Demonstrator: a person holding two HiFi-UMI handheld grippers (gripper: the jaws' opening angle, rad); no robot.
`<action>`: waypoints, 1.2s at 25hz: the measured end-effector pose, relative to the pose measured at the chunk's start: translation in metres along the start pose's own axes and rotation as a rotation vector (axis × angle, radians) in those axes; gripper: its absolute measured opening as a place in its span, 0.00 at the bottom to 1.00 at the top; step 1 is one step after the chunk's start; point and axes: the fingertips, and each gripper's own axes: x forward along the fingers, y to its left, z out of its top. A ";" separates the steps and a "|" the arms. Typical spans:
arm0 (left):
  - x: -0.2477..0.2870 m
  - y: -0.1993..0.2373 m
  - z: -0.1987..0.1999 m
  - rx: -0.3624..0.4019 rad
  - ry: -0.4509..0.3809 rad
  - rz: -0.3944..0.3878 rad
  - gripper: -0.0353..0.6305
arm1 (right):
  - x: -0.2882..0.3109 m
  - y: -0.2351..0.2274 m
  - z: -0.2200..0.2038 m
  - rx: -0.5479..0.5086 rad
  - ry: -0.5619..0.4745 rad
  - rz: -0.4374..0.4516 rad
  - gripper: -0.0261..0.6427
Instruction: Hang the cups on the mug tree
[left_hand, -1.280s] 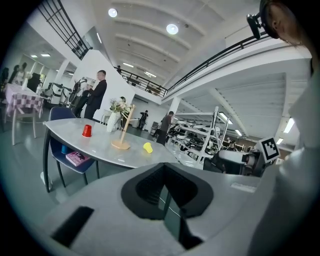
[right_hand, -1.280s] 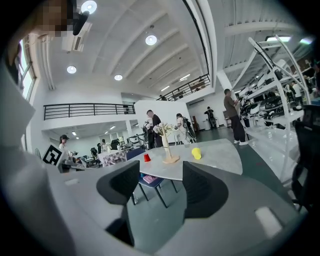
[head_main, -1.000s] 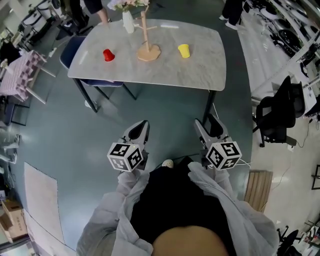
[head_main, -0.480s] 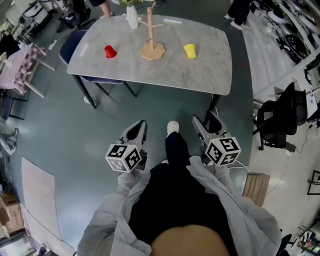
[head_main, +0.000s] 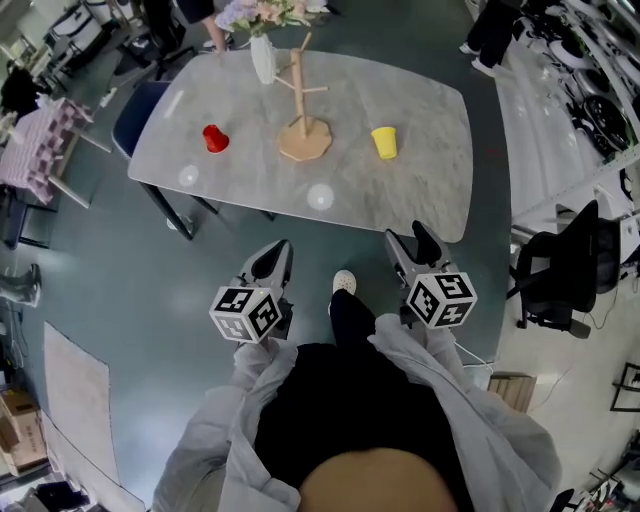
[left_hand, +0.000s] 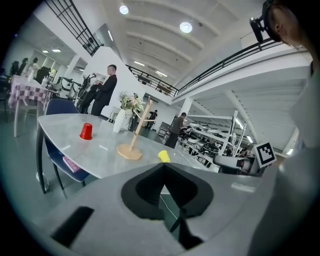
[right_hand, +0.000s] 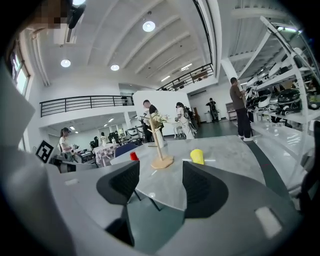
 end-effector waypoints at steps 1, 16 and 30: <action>0.014 0.003 0.007 0.002 -0.001 0.003 0.05 | 0.013 -0.014 0.005 0.000 0.005 -0.017 0.43; 0.166 0.075 0.051 -0.043 0.083 0.131 0.05 | 0.199 -0.156 0.025 0.040 0.171 -0.123 0.52; 0.152 0.108 0.045 -0.077 0.124 0.267 0.05 | 0.296 -0.218 -0.050 0.065 0.374 -0.292 0.50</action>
